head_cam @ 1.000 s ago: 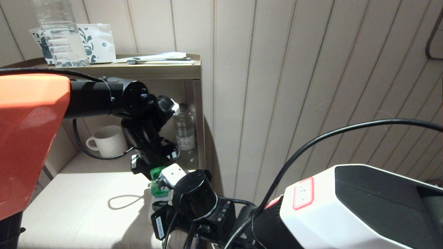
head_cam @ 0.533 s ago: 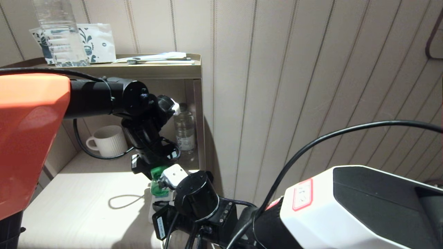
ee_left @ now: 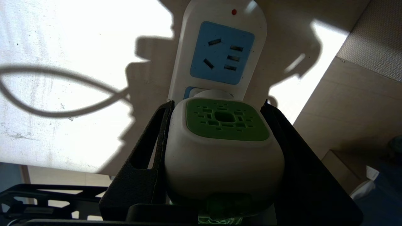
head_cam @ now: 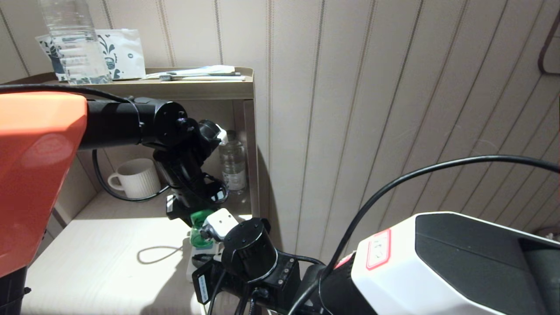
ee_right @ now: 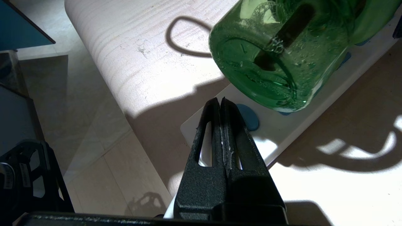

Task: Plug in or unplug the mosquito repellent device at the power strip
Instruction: Hold the socket with your right hand and unplug it with your left hand

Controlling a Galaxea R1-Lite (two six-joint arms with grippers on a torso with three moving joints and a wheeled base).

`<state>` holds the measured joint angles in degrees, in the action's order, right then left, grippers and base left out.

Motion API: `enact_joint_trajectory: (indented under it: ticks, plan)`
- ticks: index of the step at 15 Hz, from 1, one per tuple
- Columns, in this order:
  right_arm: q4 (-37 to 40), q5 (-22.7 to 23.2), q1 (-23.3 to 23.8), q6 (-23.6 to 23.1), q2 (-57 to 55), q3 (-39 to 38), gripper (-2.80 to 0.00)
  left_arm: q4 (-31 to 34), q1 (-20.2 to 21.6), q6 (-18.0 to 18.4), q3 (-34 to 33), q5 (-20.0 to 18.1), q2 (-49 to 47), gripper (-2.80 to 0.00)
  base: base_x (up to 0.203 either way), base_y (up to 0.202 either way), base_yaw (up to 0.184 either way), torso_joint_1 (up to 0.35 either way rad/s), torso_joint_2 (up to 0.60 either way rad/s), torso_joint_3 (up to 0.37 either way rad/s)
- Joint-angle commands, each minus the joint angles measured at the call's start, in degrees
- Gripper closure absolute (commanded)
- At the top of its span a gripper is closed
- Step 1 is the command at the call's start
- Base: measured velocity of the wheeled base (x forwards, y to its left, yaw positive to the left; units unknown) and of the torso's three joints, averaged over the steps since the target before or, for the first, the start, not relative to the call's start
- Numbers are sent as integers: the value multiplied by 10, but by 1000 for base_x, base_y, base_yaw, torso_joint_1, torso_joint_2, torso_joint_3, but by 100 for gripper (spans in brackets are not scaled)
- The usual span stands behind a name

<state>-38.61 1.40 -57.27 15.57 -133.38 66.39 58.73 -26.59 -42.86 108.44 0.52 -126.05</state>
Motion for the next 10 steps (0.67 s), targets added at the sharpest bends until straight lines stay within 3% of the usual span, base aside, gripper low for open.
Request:
enact_joint_trajectory:
  ticks: [1, 10]
  plan:
    - [0, 0, -1, 1, -7, 1, 0, 4, 0, -2, 0, 1, 12, 0, 0, 0, 0, 0, 0, 0]
    - [-1, 0, -1, 1, -7, -1, 0, -1, 0, -2, 0, 2, 22, 0, 0, 0, 0, 0, 0, 0]
